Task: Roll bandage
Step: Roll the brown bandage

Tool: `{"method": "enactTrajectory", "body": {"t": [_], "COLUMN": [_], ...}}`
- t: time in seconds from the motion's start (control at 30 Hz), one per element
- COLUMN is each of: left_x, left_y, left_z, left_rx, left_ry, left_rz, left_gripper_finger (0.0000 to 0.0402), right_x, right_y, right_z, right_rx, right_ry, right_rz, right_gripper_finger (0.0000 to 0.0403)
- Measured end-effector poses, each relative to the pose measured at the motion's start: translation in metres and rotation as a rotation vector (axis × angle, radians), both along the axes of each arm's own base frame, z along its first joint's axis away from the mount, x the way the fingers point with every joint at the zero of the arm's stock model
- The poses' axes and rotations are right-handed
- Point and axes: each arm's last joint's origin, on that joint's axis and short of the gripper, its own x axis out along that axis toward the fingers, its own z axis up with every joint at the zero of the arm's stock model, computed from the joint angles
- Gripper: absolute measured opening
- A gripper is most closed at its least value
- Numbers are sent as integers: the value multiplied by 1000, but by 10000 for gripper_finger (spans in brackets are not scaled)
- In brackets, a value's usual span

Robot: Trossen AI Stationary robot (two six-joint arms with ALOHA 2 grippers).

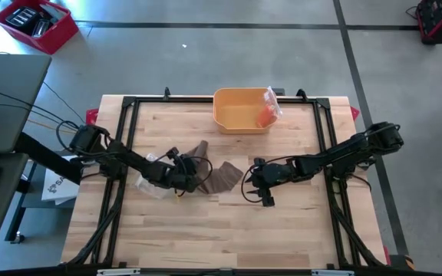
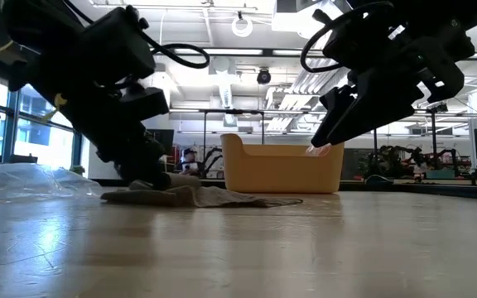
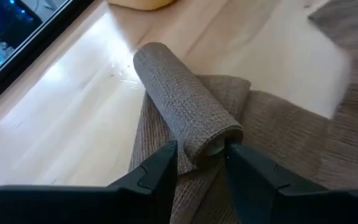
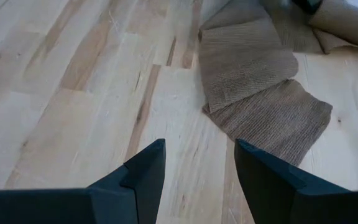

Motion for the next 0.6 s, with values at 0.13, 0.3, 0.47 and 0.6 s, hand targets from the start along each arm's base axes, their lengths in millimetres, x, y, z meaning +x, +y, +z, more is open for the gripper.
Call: {"method": "enactTrajectory", "body": {"t": [0.13,0.3,0.47,0.6], "left_x": [1,4,8,10], "left_y": [7,12,14,14], "left_z": [0,2,5,8], "left_rx": [13,20,34,75], "left_ry": [-4,-38,-95,-149], "left_rz": [32,57,81,111], "left_gripper_finger": [121,69,7,4], "right_x": [0,-1,-1,-1], "right_y": [0,0,0,0], "right_z": [0,-1,-1,-2], "right_rx": [-1,-2,-2,-4], "right_ry": [4,8,8,23], "right_rz": [0,0,0,-1], "right_gripper_finger": [183,183,183,183]}}
